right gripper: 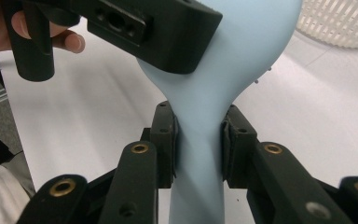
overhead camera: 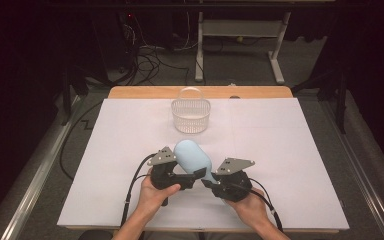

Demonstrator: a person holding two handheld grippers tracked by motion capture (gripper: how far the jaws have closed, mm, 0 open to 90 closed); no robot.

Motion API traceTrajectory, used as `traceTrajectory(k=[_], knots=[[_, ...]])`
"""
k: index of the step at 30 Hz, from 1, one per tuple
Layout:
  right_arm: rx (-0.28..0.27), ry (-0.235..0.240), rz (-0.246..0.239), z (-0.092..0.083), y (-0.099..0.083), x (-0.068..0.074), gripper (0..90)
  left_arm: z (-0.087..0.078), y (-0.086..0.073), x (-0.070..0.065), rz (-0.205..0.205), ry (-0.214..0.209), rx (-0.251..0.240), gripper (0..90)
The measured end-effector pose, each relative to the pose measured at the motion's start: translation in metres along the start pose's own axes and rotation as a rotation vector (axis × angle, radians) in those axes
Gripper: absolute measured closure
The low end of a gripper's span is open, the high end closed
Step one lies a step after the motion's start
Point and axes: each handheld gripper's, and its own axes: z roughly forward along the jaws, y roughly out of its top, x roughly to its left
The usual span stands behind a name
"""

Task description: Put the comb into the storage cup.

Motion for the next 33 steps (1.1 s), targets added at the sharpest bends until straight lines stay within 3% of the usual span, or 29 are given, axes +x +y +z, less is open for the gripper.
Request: traceTrajectory(k=[9,13,21,25,33], knots=[[0.001,0.009,0.0,0.001,0.001,-0.002,71.2,-0.006,0.004,0.002,-0.022,-0.034,-0.007,37.2],[0.008,0.011,-0.01,0.005,0.004,-0.002,70.9,-0.012,0.011,0.006,-0.057,-0.085,-0.019,43.6],[0.011,0.016,-0.008,0.008,0.006,-0.001,70.8,-0.015,0.013,0.006,-0.059,-0.094,-0.016,47.5],[0.005,0.026,-0.008,0.008,0.007,-0.003,70.3,-0.017,0.015,0.009,-0.095,-0.139,-0.026,50.8],[-0.001,0.033,-0.002,0.005,0.008,-0.003,70.1,-0.017,0.021,0.005,-0.074,-0.148,-0.022,52.5]])
